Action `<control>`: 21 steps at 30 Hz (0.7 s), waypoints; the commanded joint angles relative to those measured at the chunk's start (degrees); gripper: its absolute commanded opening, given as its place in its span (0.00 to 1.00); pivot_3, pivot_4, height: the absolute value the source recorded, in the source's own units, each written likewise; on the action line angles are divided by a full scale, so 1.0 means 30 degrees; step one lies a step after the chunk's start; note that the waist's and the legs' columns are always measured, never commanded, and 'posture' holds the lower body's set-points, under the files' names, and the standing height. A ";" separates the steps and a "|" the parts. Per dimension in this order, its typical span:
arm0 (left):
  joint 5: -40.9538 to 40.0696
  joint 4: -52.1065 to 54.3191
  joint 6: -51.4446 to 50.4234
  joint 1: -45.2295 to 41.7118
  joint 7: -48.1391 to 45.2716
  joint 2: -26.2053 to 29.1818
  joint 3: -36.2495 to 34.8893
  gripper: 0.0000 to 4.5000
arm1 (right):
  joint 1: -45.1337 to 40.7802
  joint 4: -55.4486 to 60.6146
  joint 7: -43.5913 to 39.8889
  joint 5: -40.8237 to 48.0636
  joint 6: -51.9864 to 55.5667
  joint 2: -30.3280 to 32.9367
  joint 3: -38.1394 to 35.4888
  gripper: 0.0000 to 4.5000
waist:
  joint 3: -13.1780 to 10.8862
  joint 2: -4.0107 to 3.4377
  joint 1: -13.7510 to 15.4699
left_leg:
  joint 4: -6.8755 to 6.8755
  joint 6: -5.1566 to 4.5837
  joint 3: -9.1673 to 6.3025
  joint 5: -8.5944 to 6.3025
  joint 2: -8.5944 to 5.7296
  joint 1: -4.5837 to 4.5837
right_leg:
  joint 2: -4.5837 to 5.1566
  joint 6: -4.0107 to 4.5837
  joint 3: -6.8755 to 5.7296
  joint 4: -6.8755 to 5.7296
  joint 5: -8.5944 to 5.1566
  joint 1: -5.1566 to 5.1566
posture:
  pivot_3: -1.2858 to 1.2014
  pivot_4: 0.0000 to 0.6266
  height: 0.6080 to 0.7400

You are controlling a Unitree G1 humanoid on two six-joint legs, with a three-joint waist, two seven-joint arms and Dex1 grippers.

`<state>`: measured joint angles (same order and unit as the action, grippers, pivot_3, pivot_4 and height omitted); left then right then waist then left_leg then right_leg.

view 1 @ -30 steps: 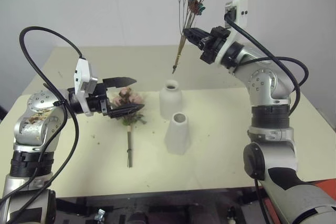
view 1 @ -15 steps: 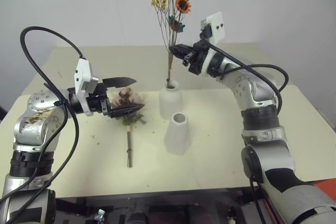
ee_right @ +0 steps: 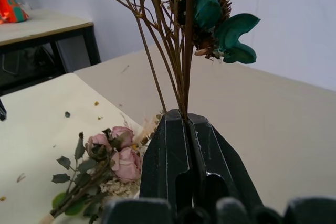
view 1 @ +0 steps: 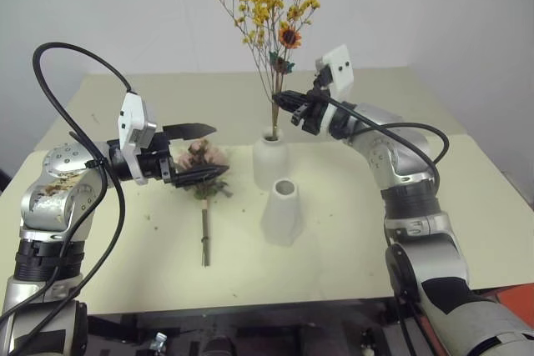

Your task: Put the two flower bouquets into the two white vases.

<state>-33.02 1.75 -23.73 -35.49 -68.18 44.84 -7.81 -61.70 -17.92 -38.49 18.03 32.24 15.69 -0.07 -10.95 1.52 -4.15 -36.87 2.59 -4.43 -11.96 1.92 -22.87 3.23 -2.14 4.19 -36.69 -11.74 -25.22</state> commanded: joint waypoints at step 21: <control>-0.0114 0.0346 0.0307 -0.0076 0.0083 0.0019 -0.0407 1.00 | 0.2065 0.2340 0.0890 -0.0562 -0.0818 -0.0547 0.0380 0.70 | 0.0000 0.0000 0.0014 | 0.0000 0.0002 -0.0004 0.0001 0.0000 0.0000 | 0.0000 -0.0001 0.0000 0.0000 -0.0001 0.0000 | 0.52 0.24 1.00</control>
<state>-32.98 1.74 -23.76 -35.17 -68.17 44.72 -7.81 -55.06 -14.19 -36.00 15.90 30.60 13.77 1.60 -10.95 1.52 -4.10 -36.87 2.60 -4.44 -11.96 1.91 -22.88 3.23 -2.15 4.19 -36.69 -11.74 -25.22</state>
